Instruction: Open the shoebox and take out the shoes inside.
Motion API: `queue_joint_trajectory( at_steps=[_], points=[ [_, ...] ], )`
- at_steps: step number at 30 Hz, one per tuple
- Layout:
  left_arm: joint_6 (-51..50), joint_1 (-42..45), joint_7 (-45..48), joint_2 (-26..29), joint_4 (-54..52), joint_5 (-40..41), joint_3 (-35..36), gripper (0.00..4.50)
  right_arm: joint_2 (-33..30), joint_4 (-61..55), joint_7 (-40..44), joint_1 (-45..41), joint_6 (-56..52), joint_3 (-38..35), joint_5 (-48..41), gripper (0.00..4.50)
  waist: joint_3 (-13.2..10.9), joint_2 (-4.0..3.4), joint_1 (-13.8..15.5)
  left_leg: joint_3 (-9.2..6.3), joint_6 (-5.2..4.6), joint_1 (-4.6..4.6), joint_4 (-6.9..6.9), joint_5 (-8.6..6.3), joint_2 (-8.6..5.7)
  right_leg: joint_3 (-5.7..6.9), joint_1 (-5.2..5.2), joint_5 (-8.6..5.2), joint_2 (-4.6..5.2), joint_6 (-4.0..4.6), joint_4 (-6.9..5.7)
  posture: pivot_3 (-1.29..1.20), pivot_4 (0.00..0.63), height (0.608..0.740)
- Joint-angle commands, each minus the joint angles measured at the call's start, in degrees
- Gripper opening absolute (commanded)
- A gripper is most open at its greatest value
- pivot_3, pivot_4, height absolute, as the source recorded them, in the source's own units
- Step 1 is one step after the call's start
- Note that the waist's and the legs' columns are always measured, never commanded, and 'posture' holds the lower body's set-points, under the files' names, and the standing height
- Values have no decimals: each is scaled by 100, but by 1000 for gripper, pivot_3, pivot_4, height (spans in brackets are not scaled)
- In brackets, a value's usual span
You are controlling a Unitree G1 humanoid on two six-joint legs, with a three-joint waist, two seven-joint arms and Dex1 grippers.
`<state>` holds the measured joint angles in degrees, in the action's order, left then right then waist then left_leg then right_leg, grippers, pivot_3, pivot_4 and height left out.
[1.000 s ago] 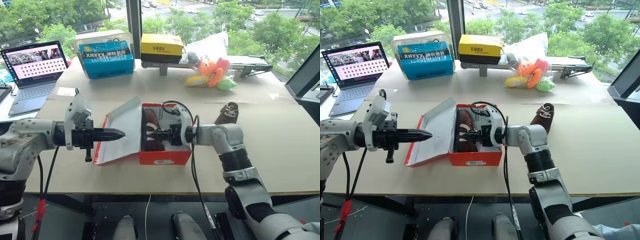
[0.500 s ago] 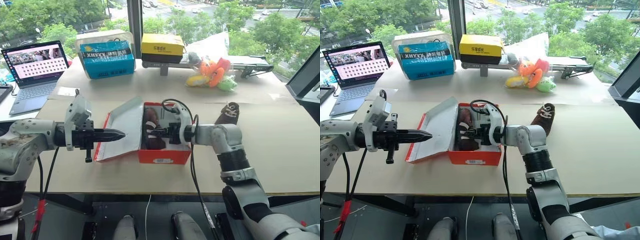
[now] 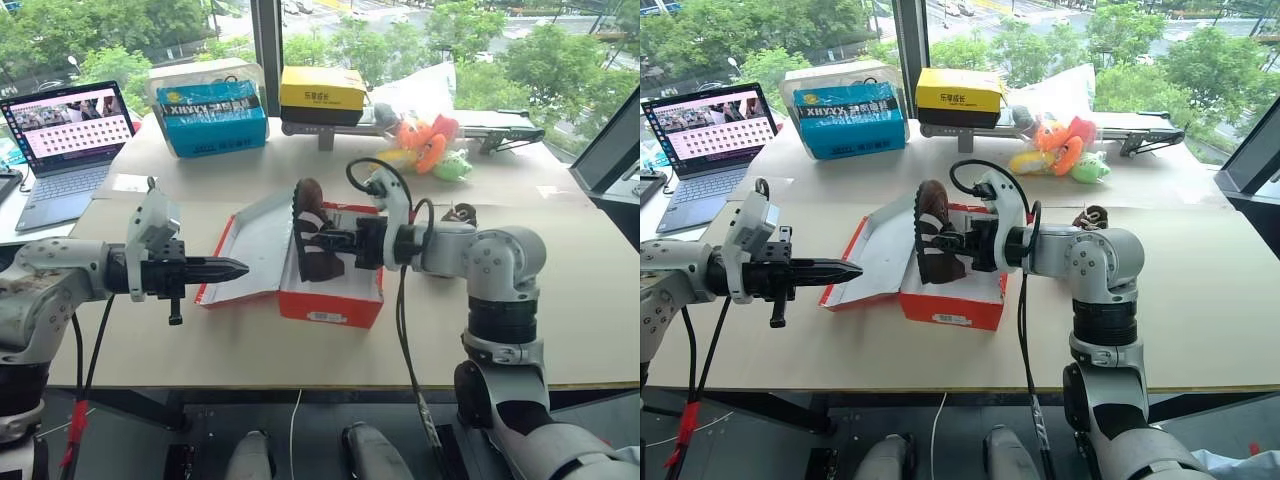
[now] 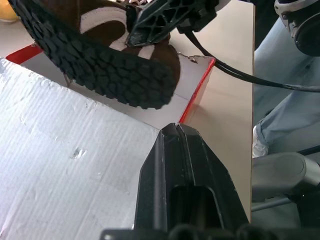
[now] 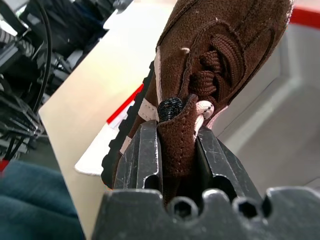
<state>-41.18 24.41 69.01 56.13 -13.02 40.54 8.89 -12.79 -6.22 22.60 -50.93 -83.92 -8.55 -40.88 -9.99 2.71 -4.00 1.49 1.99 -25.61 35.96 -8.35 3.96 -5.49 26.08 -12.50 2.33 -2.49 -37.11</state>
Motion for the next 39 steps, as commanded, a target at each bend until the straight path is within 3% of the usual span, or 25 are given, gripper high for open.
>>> queue_joint_trajectory(
  at_steps=[1,4,8,11,16,25,36,38,39],
  points=[
    [91,36,21,79,-125,15,145,0,-114,-221,-275,-419,-73,-838,-142,407,0,0,9,0,0,0,0,0,0,0,0,0,0,0,0,0,150,739],
    [97,8,8,68,-143,14,153,0,-535,-65,-564,-798,57,-1463,-15,407,-3,-3,40,0,0,-5,0,0,0,1,2,0,0,0,1,0,150,739],
    [110,-24,-2,51,-151,10,153,0,-1252,80,-914,-970,317,-1672,410,407,-3,-2,68,0,0,-6,-3,0,0,2,2,-2,1,1,7,0,150,739],
    [123,5,-3,27,-139,3,117,0,-2497,154,-1374,-543,732,-696,1569,407,-3,-3,76,1,0,-6,-5,0,-2,0,4,-3,2,3,9,0,150,739],
    [138,53,29,6,-102,-2,70,0,-3420,545,-1616,-24,1213,384,2638,407,-4,-4,44,12,0,-4,-7,0,-5,-9,9,-9,7,11,11,0,150,739],
    [160,144,56,-35,-51,-40,-4,0,-3222,1763,-1222,295,1903,1022,3251,407,-4,-4,-41,13,-2,7,-3,1,-7,-15,5,-1,6,2,2,0,150,739],
    [147,74,14,-32,-135,-3,37,0,-2839,3004,-834,181,2380,631,3204,407,-4,-2,1,11,-2,9,6,1,-7,-11,-11,2,6,-5,6,0,150,739],
    [147,68,9,-31,-137,-5,40,0,-2797,3104,-816,188,2416,550,3188,1344,-3,-1,-8,11,-2,14,6,1,-7,-11,-16,2,6,-5,6,0,150,739],
    [147,66,8,-31,-138,-3,43,0,-2778,3123,-811,197,2427,521,3182,1521,-3,-1,-8,10,-2,16,6,1,-7,-11,-17,2,6,-5,6,0,150,739]
  ],
)
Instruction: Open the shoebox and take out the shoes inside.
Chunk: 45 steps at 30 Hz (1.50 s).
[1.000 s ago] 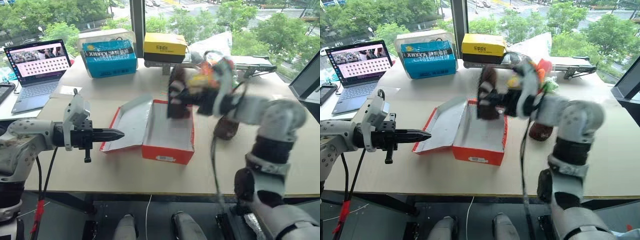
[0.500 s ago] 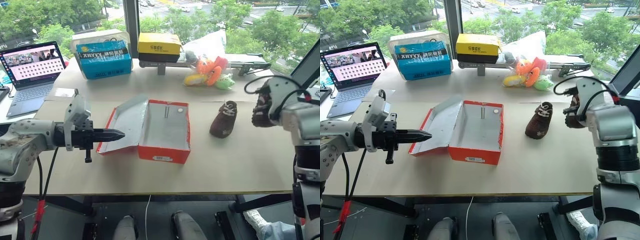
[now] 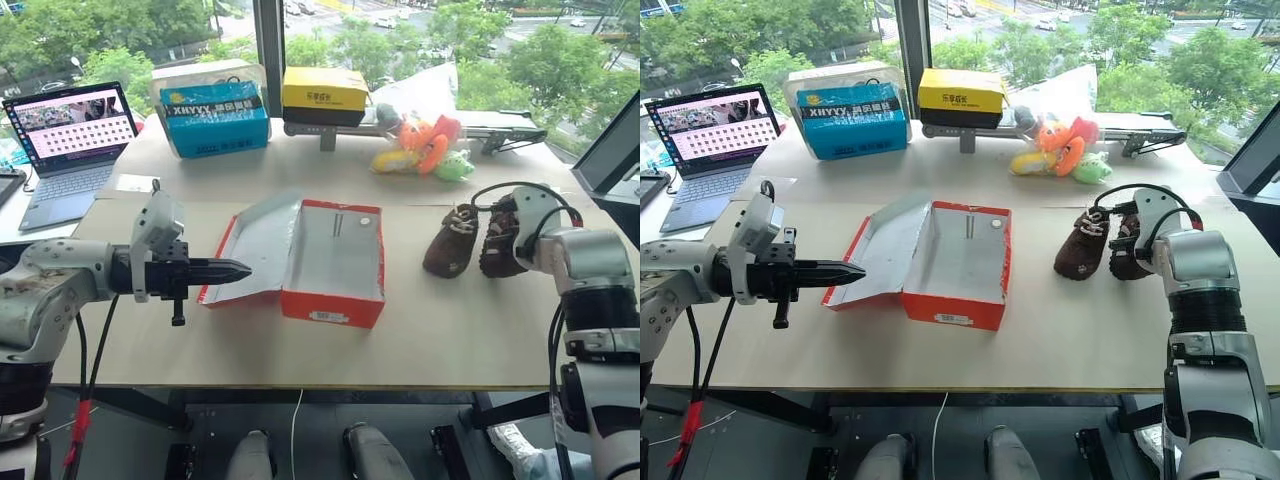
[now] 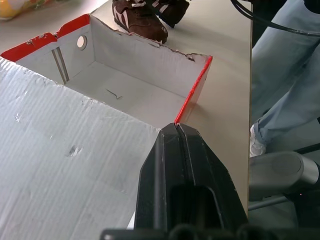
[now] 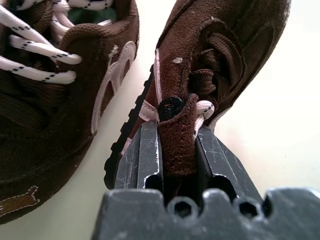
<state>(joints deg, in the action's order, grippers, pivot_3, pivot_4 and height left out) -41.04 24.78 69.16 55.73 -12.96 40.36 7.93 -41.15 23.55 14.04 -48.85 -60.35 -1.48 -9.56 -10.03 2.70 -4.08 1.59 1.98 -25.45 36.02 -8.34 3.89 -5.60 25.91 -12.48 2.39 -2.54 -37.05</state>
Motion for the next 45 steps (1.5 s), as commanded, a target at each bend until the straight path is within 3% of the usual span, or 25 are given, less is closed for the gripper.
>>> queue_joint_trajectory(
  at_steps=[1,7,20,26,31,33,36,41,45],
  points=[
    [133,26,-4,10,-145,16,140,0,87,153,47,-1,77,-227,38,1852,0,0,3,0,0,0,-1,0,0,0,0,0,0,0,0,0,150,739],
    [147,24,6,5,-137,10,127,0,302,213,111,-42,116,-308,26,3968,0,0,17,-2,0,-1,-5,0,-1,2,0,-2,0,1,0,0,150,739],
    [297,67,-199,-132,9,-146,108,0,-136,-1190,-13,-397,-361,-784,32,3968,-5,-8,17,-2,0,-5,-4,0,-2,0,5,-1,0,0,-1,0,150,739],
    [420,81,-967,-525,175,-331,362,0,-508,-2134,373,-463,-719,-943,-248,3968,-5,-8,15,-2,0,-5,-3,0,-1,1,6,-1,0,0,-1,0,150,739],
    [784,-88,-2442,-1108,546,-896,910,0,-180,-3977,1211,369,-789,-1456,-1292,3968,-5,-9,5,-4,0,-4,-6,0,2,1,7,-1,-3,1,-5,0,150,739],
    [696,-143,-3519,-1749,482,-846,1381,0,449,-5072,1225,1238,-512,-1618,-1690,3968,4,-3,39,-5,0,-3,-8,0,2,1,5,-1,-3,0,-3,0,150,739],
    [900,-563,-4499,-2392,73,-1259,1594,0,1609,-5773,591,2078,-305,-1797,-1781,3968,12,8,44,-16,-2,15,-2,-2,5,10,-31,-1,-4,-7,3,0,150,739],
    [1127,-1116,-5401,-2922,137,-1436,2136,0,1617,-5906,-189,3461,875,-654,-384,3968,11,11,106,-11,1,22,29,-2,-6,11,-60,13,11,-23,11,0,150,739],
    [1437,-1383,-5598,-2970,401,-1647,2253,0,1728,-5598,-1153,3842,1559,-492,637,3968,16,13,134,-10,5,40,27,-4,-5,11,-74,-2,11,22,23,0,150,739]
  ],
)
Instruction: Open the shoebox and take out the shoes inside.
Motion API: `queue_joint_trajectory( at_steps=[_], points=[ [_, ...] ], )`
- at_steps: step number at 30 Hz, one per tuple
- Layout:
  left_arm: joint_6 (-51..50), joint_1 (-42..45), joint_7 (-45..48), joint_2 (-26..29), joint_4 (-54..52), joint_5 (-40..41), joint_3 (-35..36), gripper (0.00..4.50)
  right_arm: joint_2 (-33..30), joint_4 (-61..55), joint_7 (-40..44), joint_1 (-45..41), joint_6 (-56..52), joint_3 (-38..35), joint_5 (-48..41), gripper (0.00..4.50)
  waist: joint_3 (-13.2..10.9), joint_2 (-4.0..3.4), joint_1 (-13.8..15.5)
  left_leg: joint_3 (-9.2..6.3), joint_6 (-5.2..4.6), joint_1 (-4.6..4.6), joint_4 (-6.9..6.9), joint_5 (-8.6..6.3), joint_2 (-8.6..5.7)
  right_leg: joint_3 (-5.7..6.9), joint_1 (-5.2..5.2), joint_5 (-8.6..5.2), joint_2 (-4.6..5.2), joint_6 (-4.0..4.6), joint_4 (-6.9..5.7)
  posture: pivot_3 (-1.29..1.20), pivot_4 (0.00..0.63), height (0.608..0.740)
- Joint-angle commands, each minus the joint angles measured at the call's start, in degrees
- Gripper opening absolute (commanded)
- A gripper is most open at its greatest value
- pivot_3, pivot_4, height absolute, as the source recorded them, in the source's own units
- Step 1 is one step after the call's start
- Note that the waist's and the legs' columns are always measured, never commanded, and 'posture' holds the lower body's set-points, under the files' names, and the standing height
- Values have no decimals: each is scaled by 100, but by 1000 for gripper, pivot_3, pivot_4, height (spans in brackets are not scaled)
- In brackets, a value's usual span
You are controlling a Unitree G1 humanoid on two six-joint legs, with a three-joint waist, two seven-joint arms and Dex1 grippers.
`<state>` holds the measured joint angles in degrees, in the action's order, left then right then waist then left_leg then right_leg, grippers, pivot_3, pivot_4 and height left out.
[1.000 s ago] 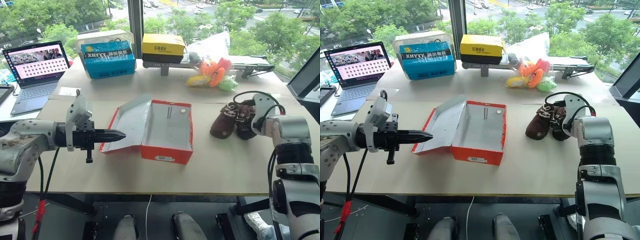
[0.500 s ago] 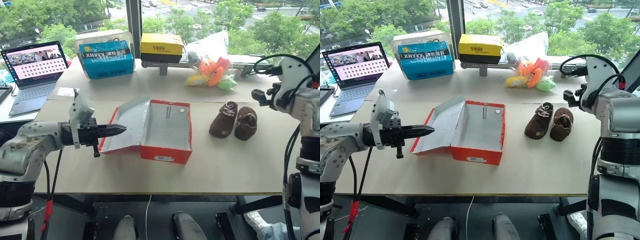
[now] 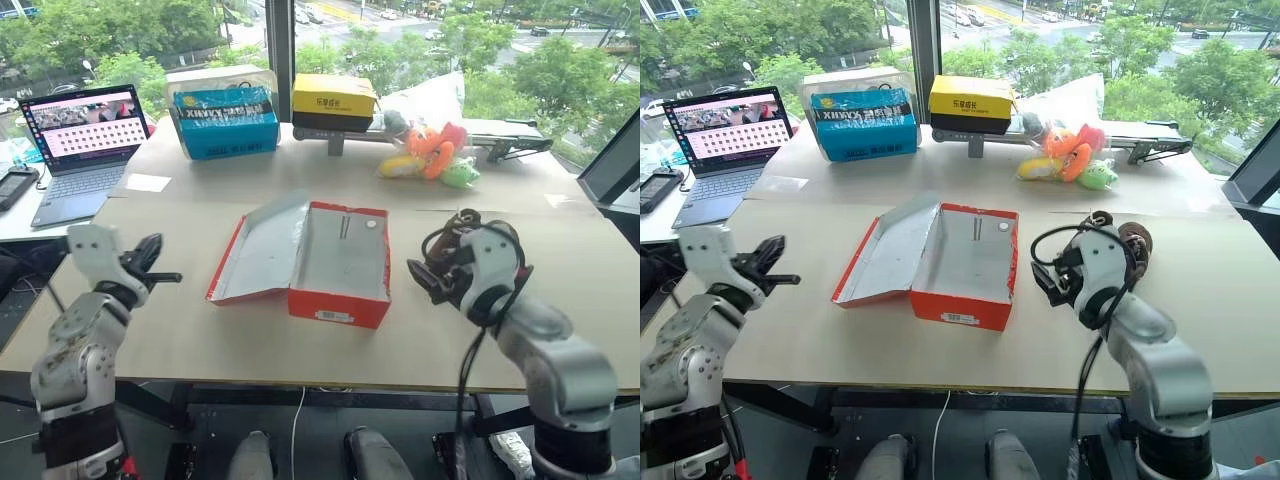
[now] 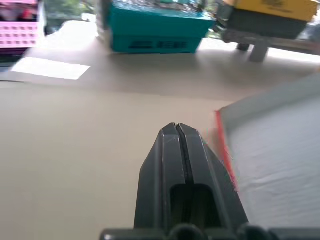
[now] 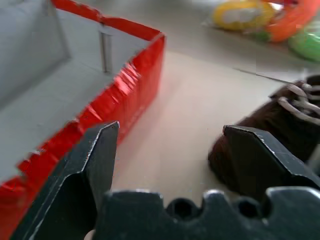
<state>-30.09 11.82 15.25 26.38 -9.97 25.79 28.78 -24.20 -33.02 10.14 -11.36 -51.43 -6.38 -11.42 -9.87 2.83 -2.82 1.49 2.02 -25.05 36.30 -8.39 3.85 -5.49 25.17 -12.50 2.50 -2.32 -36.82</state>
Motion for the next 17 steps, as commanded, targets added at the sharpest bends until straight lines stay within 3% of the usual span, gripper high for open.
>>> queue_joint_trajectory(
  at_steps=[1,10,17],
  points=[
    [440,-131,-232,-52,177,-227,182,0,88,152,-954,202,819,13,1010,3968,0,0,14,1,0,1,0,0,0,-1,0,1,0,2,0,0,150,739],
    [1078,-145,-237,-252,841,-465,-37,0,740,858,-1322,748,1591,267,1434,3968,5,8,25,2,-1,1,-7,1,1,-2,-1,1,-1,4,5,0,150,739],
    [1261,-262,-105,-445,948,-389,-236,0,821,1025,-1295,872,1824,180,1482,3968,6,9,22,2,0,2,-10,0,2,-1,-1,1,-1,4,5,0,150,739]
  ],
)
